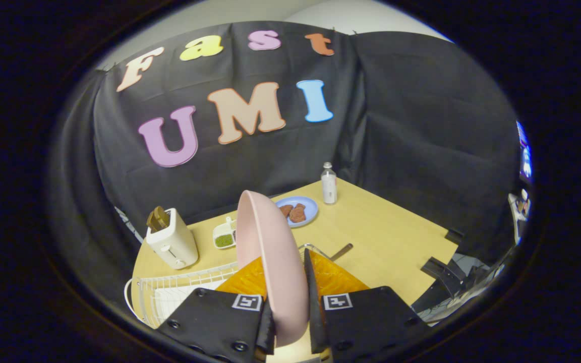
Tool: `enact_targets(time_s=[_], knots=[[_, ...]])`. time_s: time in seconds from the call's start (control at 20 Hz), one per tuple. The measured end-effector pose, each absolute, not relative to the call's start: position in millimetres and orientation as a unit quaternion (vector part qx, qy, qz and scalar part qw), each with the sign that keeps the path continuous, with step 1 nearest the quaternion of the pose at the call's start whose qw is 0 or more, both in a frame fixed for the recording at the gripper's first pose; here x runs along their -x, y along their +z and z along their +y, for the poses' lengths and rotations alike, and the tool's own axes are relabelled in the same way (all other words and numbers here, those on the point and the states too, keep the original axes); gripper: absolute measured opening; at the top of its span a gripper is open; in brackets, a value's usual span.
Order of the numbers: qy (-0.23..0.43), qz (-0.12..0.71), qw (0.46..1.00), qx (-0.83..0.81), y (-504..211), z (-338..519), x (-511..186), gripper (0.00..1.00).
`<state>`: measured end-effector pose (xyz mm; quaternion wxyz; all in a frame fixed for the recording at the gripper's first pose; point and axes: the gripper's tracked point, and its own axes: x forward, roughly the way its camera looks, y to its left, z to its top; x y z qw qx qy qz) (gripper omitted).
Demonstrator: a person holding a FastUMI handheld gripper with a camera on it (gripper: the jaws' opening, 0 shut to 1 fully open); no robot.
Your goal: Take the plate from the dish rack, then take the spoon from the basket and place it into the plate.
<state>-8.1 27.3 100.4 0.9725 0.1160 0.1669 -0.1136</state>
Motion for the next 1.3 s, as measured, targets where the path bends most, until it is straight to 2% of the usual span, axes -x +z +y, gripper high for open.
enact_targets(time_s=[0.45,0.85,1.2,1.3], knots=[[-0.217,0.193,0.934,-0.207,13,-55,54,0.30],[-0.232,0.253,0.892,-0.293,-79,-63,44,0.30],[-0.235,0.261,0.872,-0.341,-103,-72,42,0.31],[-0.232,0.272,0.866,-0.348,-117,-72,40,0.33]])
